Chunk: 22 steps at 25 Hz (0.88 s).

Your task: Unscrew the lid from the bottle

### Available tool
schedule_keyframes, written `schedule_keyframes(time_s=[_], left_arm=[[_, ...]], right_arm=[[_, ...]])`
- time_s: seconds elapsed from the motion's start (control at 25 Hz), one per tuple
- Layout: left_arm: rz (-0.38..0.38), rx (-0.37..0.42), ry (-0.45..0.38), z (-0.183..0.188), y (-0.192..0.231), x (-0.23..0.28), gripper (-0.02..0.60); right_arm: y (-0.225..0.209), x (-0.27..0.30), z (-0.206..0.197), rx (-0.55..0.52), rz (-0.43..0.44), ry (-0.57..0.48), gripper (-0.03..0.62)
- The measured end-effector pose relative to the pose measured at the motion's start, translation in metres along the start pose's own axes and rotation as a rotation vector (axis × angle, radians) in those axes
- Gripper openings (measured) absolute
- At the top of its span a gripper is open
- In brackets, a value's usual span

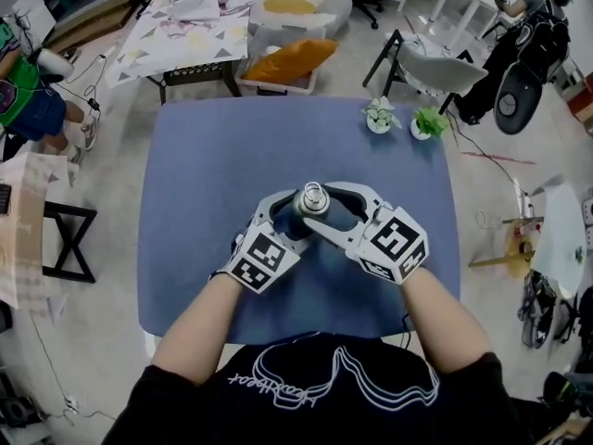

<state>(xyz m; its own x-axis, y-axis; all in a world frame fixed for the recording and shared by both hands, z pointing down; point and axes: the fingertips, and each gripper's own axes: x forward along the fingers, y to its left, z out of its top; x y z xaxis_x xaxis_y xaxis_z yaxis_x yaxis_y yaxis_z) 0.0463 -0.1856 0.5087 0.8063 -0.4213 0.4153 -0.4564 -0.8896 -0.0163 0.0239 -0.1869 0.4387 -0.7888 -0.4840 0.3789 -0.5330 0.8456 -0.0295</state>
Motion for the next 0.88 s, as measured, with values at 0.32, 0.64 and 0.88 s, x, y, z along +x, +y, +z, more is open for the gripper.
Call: schedule_keyframes(time_s=[0.32, 0.64, 0.88], left_arm=[[0.001, -0.007, 0.034, 0.0004, 0.0003, -0.0025, 0.348], [0.002, -0.015, 0.073, -0.001, -0.0012, -0.0022, 0.348], [-0.003, -0.015, 0.096, -0.0009, -0.0004, -0.0021, 0.348]], right_arm=[[0.0036, 0.0002, 0.002, -0.093, 0.205, 0.022, 0.245], [0.0082, -0.0014, 0.0009, -0.194, 0.406, 0.057, 0.245], [0.0092, -0.0016, 0.0015, -0.27, 0.557, 0.085, 0.245]])
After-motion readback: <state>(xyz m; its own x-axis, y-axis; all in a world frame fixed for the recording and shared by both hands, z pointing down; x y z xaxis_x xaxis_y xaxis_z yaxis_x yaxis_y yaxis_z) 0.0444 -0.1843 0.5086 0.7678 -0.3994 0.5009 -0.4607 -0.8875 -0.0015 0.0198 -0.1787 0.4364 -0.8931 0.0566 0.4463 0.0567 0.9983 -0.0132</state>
